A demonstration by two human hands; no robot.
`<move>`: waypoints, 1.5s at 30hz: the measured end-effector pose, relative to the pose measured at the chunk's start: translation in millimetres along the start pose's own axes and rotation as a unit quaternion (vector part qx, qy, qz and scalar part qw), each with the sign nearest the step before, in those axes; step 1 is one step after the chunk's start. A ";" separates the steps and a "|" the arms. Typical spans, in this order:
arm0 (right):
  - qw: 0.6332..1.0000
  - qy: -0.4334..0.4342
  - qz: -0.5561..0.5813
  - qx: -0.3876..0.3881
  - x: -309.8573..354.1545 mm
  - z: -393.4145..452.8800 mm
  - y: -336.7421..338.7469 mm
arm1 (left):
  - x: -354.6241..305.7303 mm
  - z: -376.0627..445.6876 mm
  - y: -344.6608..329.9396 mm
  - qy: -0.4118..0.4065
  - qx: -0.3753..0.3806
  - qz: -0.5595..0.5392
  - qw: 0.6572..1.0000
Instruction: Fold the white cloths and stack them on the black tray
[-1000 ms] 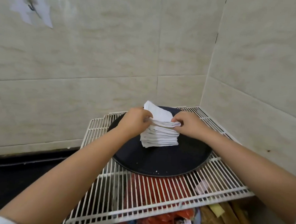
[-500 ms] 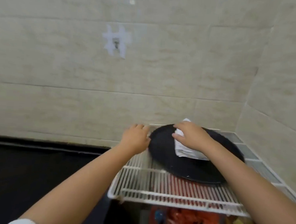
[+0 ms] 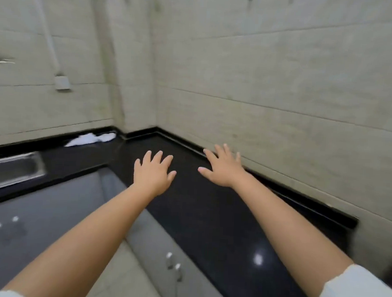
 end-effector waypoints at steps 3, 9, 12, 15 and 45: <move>0.997 0.064 0.008 0.037 74.6 52.6 -42.6 | 79.7 1.9 -25.5 0.073 0.022 0.008 0.997; 0.984 0.150 0.042 0.086 190.6 163.4 -110.5 | 208.5 39.5 -80.7 0.172 0.046 0.021 0.984; 0.978 0.178 0.053 0.095 236.5 237.5 -133.9 | 269.6 85.9 -105.0 0.207 0.052 0.035 0.976; 0.973 0.203 0.066 0.090 275.4 316.6 -142.4 | 326.1 144.4 -119.3 0.223 0.064 0.039 0.972; 0.978 0.085 -0.001 0.192 424.7 917.1 -416.9 | 692.7 630.6 -452.6 0.121 0.194 -0.060 0.972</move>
Point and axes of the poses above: each hand's wrist, its own z-axis towards the middle knuckle, its own y-axis out of the back of the hand, x = y × z, the point moved 3 cm from there along z, towards the middle knuckle, and after that the axes turned 13 degrees about z, right-handed, at the moved point
